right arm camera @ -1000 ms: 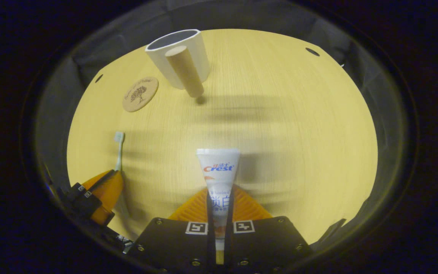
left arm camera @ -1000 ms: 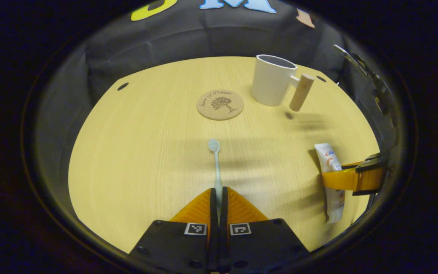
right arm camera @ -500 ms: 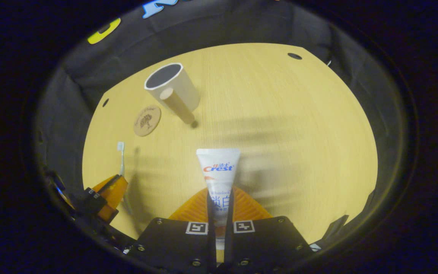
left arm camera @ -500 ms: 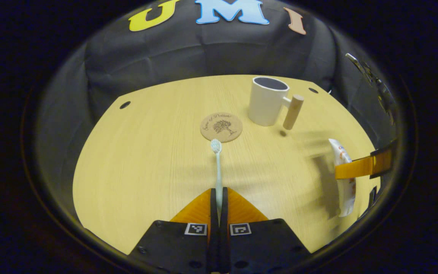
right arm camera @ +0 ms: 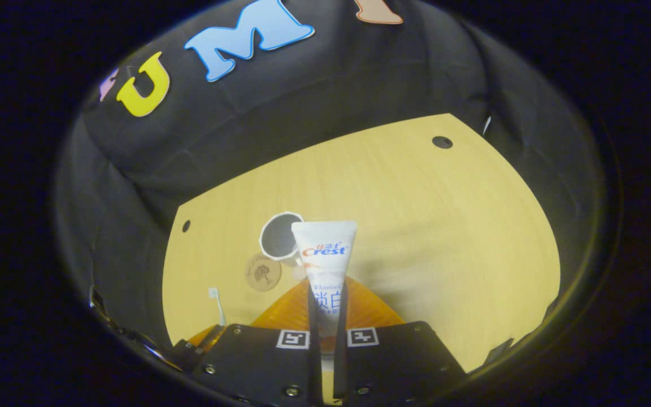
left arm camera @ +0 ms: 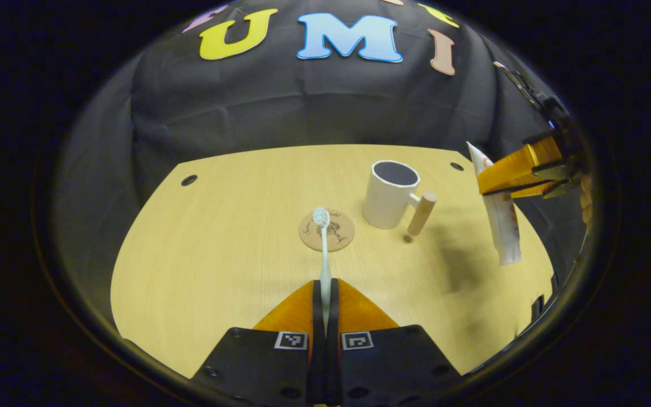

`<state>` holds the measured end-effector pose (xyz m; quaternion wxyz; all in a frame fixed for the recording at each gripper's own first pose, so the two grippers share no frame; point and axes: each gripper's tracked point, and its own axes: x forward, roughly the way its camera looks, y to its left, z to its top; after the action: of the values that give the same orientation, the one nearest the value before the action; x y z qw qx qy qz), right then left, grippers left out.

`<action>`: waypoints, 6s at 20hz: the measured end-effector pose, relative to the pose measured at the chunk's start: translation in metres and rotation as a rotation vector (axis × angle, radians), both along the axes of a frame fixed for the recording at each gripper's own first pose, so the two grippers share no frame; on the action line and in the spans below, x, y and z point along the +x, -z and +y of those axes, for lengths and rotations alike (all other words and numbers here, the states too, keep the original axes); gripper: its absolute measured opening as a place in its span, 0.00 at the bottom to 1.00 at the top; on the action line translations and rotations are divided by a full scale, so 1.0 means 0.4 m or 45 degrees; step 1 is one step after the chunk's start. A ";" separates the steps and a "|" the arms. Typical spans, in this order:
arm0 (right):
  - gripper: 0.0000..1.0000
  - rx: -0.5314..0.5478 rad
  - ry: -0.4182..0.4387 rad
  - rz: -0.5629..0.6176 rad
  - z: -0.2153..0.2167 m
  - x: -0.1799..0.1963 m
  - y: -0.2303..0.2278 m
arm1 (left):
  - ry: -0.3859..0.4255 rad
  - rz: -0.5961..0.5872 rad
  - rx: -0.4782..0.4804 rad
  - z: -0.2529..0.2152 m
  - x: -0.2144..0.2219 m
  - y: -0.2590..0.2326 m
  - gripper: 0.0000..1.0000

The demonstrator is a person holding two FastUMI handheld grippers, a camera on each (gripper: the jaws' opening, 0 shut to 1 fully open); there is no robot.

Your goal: Put the toothbrush and toothpaste on the desktop into the cup, then pick up the cup and place it on the coaster on the desktop.

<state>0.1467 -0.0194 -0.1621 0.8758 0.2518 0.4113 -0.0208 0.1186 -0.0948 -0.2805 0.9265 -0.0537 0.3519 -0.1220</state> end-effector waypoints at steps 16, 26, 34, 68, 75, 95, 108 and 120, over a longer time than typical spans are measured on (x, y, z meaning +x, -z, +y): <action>0.10 -0.015 0.104 -0.332 0.072 0.399 -0.011 | -0.076 -0.056 -0.061 0.061 0.054 -0.086 0.07; 0.17 -0.089 0.050 -0.393 0.100 0.374 0.038 | -0.097 -0.065 -0.090 0.054 0.067 -0.104 0.07; 0.27 -0.141 -0.042 -0.391 0.131 0.308 0.047 | -0.105 -0.115 -0.109 0.046 0.086 -0.124 0.07; 0.49 -0.080 0.296 -0.450 -0.240 0.029 0.077 | 0.101 -0.658 -0.424 -0.136 0.364 -0.259 0.07; 0.49 -0.068 0.334 -0.443 -0.279 0.010 0.123 | 0.054 -0.666 -0.479 -0.168 0.444 -0.229 0.07; 0.49 0.002 0.286 -0.442 -0.233 -0.007 0.162 | -0.023 -0.812 -0.304 -0.179 0.407 -0.179 0.27; 0.50 -0.064 -0.159 -0.475 0.016 0.042 0.101 | 0.023 -0.678 -0.307 -0.141 0.304 -0.175 0.37; 0.50 -0.219 -0.373 -0.385 0.087 0.093 0.174 | -0.087 -0.577 -0.242 0.044 0.209 -0.123 0.58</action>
<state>0.1838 0.0154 -0.2318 0.9394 0.1141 0.3042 0.1097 0.2024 -0.0773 -0.2314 0.9761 -0.1237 0.1200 -0.1321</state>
